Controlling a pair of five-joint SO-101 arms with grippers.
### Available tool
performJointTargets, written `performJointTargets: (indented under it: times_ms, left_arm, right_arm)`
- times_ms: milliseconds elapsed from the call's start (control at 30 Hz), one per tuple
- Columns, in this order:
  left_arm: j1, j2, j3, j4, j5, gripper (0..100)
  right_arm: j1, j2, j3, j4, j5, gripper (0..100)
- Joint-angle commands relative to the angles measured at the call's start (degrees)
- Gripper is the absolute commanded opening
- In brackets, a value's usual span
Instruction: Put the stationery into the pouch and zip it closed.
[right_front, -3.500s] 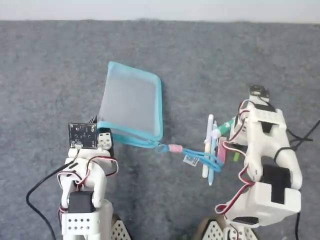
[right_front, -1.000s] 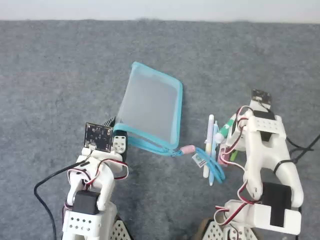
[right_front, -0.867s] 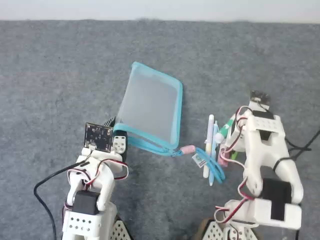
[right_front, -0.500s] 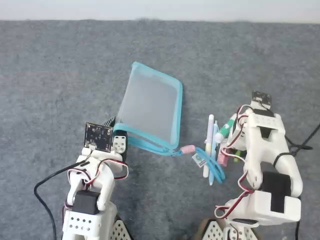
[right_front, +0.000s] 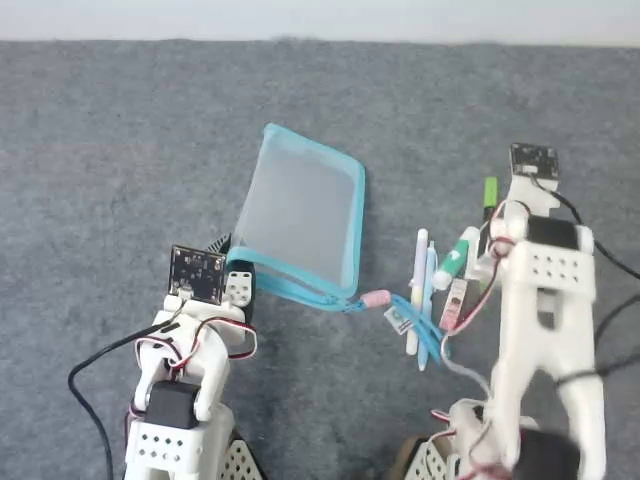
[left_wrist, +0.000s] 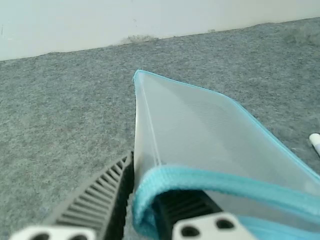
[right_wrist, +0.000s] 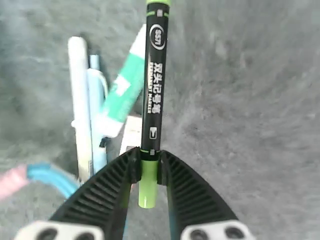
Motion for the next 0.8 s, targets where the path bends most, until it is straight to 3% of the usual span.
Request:
performJointTargets:
  times_ms: [0,267,433,767]
  left_arm:
    - [0.3,0.4,-0.3,0.2,0.4,1]
    - [0.2,0.4,-0.3,0.1,0.4,1]
    - [0.2,0.2,-0.3,-0.4,0.5,1]
    - [-2.8,0.4,-0.3,-4.7,0.7,1]
  right_arm:
    - [-1.5,-9.5,-3.7,3.8,4.2,0.8]
    - [-17.5,-22.5,-3.9,11.7,6.0,0.8]
    - [-29.6,-33.2,-3.9,16.8,11.9,0.8]
    - [-46.0,-44.4,-3.4,29.1,21.1,0.8]
